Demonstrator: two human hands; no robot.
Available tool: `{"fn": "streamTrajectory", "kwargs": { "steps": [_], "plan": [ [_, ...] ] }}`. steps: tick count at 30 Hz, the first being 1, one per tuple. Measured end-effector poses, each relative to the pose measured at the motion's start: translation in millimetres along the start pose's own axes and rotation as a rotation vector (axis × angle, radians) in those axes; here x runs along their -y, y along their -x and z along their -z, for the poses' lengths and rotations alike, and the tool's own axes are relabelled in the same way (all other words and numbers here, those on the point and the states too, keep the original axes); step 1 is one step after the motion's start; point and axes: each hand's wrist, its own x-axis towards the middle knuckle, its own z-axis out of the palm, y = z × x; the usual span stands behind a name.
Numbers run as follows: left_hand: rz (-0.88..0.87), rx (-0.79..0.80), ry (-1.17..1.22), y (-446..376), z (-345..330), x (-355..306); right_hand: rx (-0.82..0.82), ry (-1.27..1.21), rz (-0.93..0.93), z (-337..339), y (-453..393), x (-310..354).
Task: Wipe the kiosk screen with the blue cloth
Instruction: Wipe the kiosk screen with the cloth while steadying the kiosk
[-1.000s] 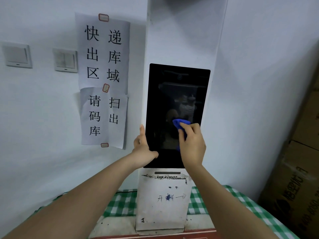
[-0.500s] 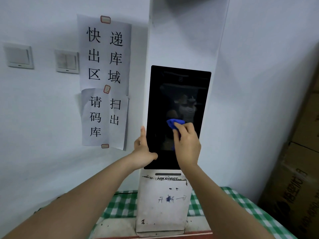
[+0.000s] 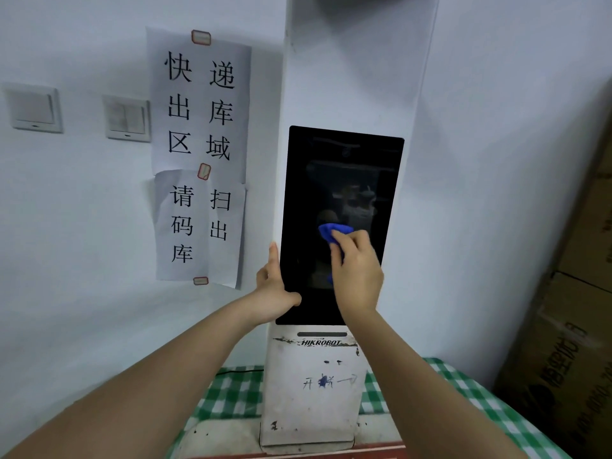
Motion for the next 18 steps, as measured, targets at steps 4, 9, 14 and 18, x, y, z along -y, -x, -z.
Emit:
{"fn": "streamTrajectory", "kwargs": {
  "steps": [4,9,14,18],
  "plan": [
    [-0.001,-0.019,0.014,-1,-1,0,0.117,0.021,0.208,-7,12,10],
    [-0.004,0.008,-0.010,1,1,2,0.107,0.036,0.289,-2,11,3],
    [0.013,0.020,-0.016,0,5,1,-0.029,-0.025,-0.010,-1,2,7],
    [0.018,0.006,-0.018,-3,4,3,0.044,0.029,0.167,-12,12,16]
  ]
}}
